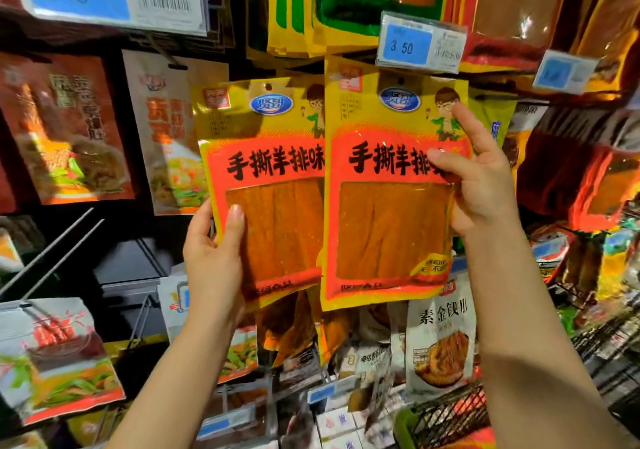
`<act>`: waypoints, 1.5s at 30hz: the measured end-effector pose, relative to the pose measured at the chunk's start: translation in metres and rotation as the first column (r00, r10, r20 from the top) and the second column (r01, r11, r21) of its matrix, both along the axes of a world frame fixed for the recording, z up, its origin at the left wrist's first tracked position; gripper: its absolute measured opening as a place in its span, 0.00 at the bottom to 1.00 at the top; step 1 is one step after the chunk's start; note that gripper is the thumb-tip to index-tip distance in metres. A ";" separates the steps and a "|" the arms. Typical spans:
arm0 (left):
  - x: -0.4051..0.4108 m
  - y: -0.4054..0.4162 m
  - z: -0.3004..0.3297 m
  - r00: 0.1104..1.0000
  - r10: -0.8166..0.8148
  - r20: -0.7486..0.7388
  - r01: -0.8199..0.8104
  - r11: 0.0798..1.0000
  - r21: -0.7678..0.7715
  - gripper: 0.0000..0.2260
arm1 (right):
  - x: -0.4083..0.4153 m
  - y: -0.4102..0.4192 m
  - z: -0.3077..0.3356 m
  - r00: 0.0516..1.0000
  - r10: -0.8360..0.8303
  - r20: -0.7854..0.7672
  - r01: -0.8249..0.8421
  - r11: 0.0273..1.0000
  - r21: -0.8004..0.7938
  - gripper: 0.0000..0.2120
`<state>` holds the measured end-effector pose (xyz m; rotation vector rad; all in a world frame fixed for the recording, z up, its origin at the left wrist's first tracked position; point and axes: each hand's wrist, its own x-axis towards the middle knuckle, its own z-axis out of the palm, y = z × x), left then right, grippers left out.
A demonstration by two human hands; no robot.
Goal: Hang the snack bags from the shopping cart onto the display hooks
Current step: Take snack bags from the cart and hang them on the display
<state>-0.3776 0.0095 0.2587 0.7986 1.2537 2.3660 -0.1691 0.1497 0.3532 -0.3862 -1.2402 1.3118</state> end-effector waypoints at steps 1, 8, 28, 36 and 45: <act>0.000 0.000 0.001 1.000 0.001 0.003 -0.001 1.000 0.000 0.08 | 0.001 0.000 0.000 1.000 0.001 -0.005 -0.001 1.000 0.004 0.33; 0.002 0.001 0.001 1.000 -0.009 -0.027 0.009 1.000 0.014 0.08 | 0.004 0.000 0.012 1.000 -0.005 0.024 0.004 0.999 0.032 0.31; 0.000 -0.009 -0.001 0.999 0.033 -0.027 -0.033 0.999 0.016 0.08 | -0.018 0.004 0.035 0.990 -0.052 0.128 0.069 0.990 -0.125 0.32; -0.028 -0.036 -0.008 0.928 0.356 -0.109 -0.353 0.934 0.049 0.06 | -0.082 0.055 0.031 0.959 -0.150 0.239 0.179 0.979 -0.102 0.30; -0.034 -0.056 -0.012 0.954 0.284 -0.092 -0.289 0.956 -0.041 0.06 | -0.112 0.113 0.005 0.788 -0.375 0.489 0.321 0.927 0.193 0.24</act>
